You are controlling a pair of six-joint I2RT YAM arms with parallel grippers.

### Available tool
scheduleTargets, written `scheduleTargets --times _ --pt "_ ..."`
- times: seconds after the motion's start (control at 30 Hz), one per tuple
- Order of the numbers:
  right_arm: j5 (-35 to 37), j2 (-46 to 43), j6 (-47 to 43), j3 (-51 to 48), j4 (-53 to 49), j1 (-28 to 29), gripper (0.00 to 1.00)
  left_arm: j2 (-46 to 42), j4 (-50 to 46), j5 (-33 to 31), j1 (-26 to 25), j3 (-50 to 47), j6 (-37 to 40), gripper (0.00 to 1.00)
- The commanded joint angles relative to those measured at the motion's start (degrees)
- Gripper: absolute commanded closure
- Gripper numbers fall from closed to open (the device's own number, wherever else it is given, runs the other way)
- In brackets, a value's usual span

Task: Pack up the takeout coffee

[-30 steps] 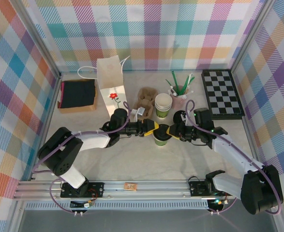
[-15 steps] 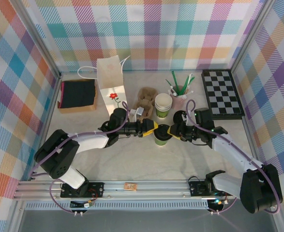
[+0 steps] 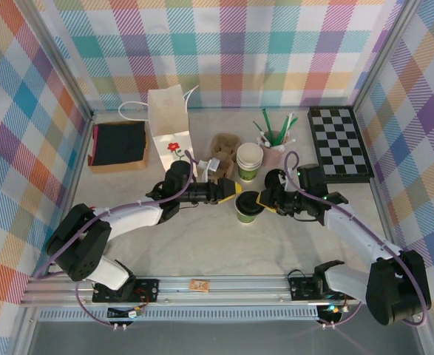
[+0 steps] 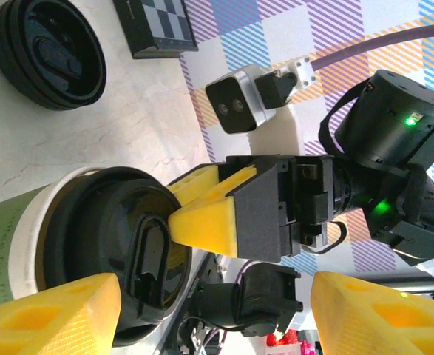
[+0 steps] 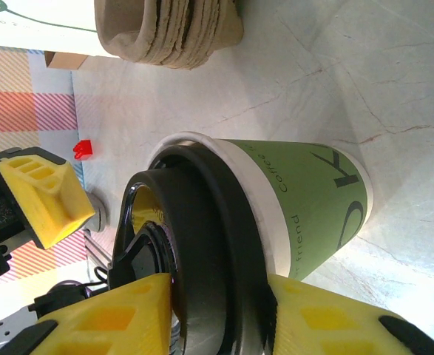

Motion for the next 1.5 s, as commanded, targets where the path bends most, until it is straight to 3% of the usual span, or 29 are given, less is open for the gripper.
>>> scheduleTargets --times 0.0,0.17,0.73,0.93,1.23,1.37,1.47 --pt "4.73 1.3 -2.32 -0.39 -4.67 -0.54 0.62 -1.73 -1.95 -0.79 0.27 1.06 2.13 0.31" --pt "5.0 1.38 -2.31 -0.85 -4.43 -0.54 0.55 -1.82 -2.15 -2.55 0.53 0.59 2.24 0.31" --pt "2.99 -0.82 -1.65 0.31 -4.57 -0.45 0.55 2.31 0.99 -2.87 0.53 -0.15 2.1 0.31" --pt "9.89 -3.98 -3.23 2.63 -11.01 -0.62 0.54 -1.66 -13.8 -7.31 0.86 2.62 10.71 0.3" --pt "14.57 -9.04 -7.61 5.0 -20.34 2.09 0.48 -6.83 -25.77 -12.45 2.05 0.76 13.41 0.29" --pt "9.3 -11.81 -5.67 0.73 -20.61 3.83 0.5 -7.05 -26.03 -13.65 -0.08 -0.95 12.75 0.29" --pt "5.57 -14.43 -0.83 -3.29 -16.51 8.25 0.51 -6.62 -23.86 -13.22 -0.6 -2.52 10.69 0.3"
